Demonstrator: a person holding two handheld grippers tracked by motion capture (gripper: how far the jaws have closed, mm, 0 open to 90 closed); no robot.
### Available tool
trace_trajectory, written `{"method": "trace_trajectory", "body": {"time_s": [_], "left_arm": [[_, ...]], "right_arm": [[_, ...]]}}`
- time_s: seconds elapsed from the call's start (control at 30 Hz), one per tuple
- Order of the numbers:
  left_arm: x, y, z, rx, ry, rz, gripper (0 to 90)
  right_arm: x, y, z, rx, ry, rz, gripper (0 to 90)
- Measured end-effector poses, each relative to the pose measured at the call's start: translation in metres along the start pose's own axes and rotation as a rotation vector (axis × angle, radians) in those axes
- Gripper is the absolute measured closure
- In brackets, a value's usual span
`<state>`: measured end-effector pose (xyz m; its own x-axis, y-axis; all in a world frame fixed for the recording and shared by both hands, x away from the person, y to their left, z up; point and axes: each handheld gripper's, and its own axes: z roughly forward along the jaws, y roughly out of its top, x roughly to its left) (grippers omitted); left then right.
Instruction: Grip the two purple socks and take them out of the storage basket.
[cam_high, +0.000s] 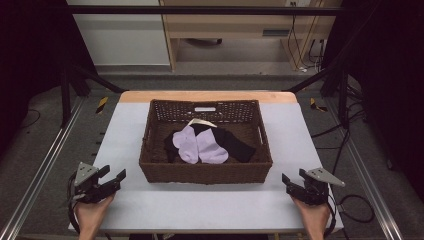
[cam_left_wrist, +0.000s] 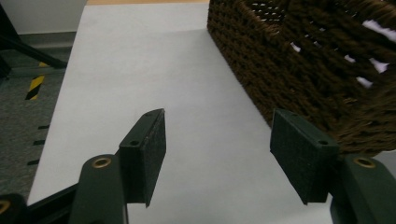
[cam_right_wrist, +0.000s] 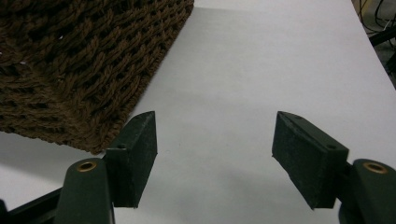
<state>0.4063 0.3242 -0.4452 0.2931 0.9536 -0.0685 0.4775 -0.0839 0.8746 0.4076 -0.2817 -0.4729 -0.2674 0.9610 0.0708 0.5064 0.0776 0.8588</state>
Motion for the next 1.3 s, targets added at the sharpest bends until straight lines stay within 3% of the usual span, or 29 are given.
{"method": "trace_trajectory", "body": {"time_s": [0.3,0.57,0.9,1.3], "left_arm": [[-0.009,0.007,-0.006,-0.024,-0.003,-0.001,36.3],[-0.012,0.014,-0.009,-0.039,-0.028,-0.015,36.2],[-0.015,0.027,-0.017,-0.073,-0.042,-0.011,36.1],[-0.02,0.037,-0.02,-0.089,-0.055,-0.012,36.0]], "right_arm": [[0.001,0.0,0.003,0.014,0.01,-0.022,29.8],[0.001,0.0,0.001,0.005,0.023,-0.011,29.9],[0.001,0.003,0.0,0.001,0.016,-0.005,29.9],[0.005,0.009,-0.001,-0.009,0.008,-0.032,30.3]]}}
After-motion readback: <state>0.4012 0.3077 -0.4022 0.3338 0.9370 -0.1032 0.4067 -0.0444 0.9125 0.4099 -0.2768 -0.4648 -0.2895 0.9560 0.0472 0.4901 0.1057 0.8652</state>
